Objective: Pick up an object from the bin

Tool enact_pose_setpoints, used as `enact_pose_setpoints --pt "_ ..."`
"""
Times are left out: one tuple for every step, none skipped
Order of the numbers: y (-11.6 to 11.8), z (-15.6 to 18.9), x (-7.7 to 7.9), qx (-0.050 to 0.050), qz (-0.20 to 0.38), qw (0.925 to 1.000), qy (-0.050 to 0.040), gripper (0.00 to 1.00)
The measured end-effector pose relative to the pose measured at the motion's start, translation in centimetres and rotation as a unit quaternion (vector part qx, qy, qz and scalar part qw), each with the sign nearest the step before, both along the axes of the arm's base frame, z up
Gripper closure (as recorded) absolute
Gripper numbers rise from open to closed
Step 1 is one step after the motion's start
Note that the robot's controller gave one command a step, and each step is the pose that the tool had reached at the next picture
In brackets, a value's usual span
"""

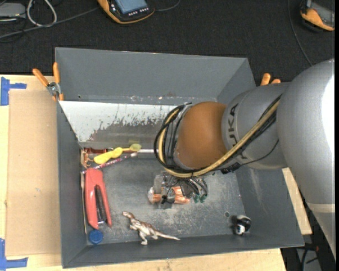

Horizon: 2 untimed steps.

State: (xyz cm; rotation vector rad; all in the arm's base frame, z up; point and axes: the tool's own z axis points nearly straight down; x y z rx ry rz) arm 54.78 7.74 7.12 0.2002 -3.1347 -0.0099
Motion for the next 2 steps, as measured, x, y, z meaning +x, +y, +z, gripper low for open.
enact_pose_setpoints --pt "-0.2 0.0 -0.1 0.0 -0.013 0.9999 0.0004 1.0" --pt "-0.2 2.9 -0.4 -0.001 -0.012 0.9999 0.0046 1.0"
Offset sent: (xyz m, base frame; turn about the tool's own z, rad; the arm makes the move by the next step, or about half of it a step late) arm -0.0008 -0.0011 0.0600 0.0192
